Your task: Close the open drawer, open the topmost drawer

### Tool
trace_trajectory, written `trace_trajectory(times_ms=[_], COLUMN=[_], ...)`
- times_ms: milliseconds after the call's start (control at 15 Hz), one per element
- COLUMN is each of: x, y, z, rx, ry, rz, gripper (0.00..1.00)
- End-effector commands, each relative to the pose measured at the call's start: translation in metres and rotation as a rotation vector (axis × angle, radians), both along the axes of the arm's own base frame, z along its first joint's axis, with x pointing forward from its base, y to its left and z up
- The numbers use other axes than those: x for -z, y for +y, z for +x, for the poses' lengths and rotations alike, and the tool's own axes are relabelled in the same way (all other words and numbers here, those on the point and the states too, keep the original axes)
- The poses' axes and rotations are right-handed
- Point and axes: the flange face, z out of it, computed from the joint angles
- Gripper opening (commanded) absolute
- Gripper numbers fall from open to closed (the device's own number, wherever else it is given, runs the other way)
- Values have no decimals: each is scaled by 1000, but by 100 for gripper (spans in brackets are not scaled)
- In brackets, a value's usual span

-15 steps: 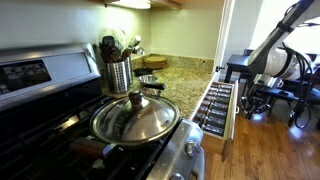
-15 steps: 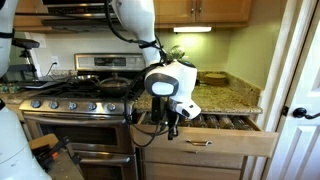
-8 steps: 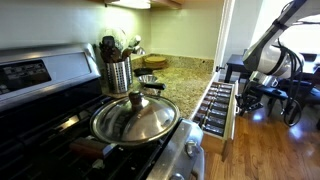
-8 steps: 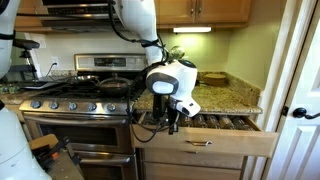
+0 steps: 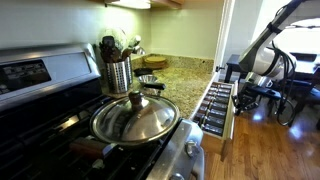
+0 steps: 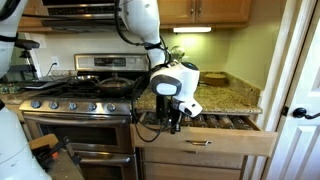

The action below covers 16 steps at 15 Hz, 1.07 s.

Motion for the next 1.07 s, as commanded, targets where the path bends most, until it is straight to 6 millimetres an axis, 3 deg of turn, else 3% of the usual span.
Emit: trace_trajectory(times_ms=[0,600,1000], x=[1,-3,-8], y=[9,44,74], z=[19,66,108], rx=[-6,-27,-46], ry=[-1,-24,-44], rz=[9,-2,-26], gripper=[3,3,3])
